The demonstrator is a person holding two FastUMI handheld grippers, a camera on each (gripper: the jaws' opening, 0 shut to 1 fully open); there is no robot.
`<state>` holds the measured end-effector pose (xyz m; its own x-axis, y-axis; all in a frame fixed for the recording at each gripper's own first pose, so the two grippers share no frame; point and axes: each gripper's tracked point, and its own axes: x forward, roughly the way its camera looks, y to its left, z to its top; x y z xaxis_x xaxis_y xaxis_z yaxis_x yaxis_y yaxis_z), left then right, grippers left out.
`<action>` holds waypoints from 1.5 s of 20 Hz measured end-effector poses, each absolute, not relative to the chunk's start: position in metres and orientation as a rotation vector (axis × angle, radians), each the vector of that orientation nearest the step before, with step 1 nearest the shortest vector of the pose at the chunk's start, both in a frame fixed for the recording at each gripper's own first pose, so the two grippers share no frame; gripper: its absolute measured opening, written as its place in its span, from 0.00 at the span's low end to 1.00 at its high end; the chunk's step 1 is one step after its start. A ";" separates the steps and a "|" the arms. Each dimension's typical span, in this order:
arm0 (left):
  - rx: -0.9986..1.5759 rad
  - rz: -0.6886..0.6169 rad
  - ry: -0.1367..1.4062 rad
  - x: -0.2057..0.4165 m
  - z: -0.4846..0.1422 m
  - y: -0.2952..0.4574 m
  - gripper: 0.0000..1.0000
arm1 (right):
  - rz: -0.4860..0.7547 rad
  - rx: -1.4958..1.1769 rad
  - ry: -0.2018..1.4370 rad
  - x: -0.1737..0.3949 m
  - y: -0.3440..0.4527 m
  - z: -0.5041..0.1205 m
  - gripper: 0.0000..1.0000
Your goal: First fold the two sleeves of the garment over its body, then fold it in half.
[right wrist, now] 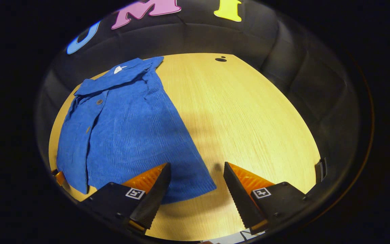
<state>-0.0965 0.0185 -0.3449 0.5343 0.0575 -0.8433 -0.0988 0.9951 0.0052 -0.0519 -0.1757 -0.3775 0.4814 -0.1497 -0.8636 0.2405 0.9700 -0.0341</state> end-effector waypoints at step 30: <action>-0.255 -0.064 0.911 -0.040 -0.264 -0.041 0.00 | 0.060 0.184 0.871 0.024 -0.108 -0.288 0.01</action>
